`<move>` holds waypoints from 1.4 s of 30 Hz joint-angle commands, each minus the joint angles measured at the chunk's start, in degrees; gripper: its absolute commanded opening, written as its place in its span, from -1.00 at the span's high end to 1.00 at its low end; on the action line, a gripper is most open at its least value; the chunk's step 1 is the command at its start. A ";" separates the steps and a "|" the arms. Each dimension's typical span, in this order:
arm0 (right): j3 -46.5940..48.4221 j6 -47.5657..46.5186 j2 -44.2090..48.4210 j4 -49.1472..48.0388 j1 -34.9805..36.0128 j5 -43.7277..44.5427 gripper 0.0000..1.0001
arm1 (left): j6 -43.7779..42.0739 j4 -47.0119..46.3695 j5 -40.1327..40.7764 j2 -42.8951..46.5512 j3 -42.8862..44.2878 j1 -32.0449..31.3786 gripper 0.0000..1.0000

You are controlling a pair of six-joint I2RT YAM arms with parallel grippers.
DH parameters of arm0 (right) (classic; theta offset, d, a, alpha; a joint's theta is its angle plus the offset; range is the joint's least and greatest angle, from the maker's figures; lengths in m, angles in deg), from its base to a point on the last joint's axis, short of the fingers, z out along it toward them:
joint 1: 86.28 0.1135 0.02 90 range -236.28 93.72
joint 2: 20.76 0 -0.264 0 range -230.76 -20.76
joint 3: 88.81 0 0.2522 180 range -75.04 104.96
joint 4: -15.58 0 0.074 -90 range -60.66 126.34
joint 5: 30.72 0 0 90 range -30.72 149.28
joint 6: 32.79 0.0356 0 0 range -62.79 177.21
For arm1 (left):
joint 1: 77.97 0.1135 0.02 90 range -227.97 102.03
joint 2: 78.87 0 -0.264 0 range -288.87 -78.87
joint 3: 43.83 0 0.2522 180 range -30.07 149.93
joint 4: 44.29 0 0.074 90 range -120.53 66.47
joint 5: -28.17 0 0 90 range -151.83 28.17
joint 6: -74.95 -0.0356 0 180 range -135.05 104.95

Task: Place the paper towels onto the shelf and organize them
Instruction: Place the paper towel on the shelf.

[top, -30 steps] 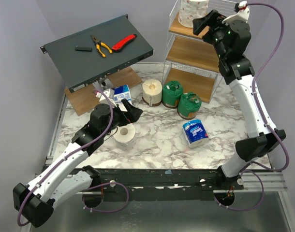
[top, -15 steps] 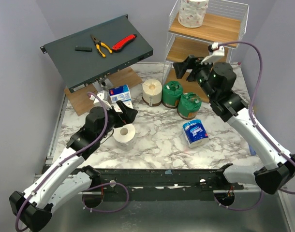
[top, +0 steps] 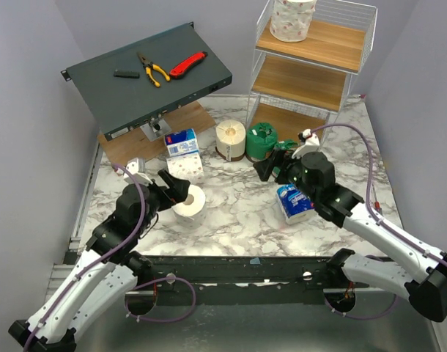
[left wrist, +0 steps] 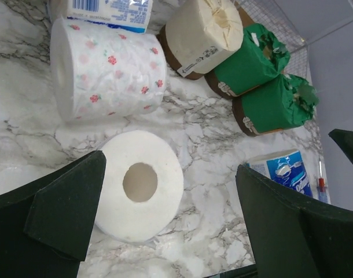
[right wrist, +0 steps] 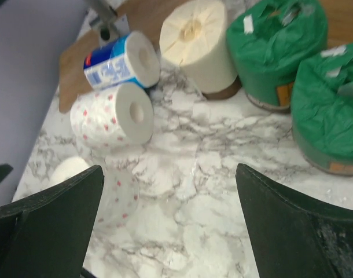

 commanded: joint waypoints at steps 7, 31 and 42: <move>-8.96 -0.68 0.12 -0.73 3.54 -8.47 -0.95 | 3.73 15.02 -1.14 -6.08 1.91 0.36 -0.93; -16.88 0.73 0.15 -6.36 5.49 -13.25 -0.85 | 1.49 9.52 -10.75 -18.87 2.92 7.35 -0.35; -15.83 0.46 -0.16 -5.42 5.53 -12.20 -0.86 | 0.85 7.93 -12.82 -18.82 2.02 7.39 0.11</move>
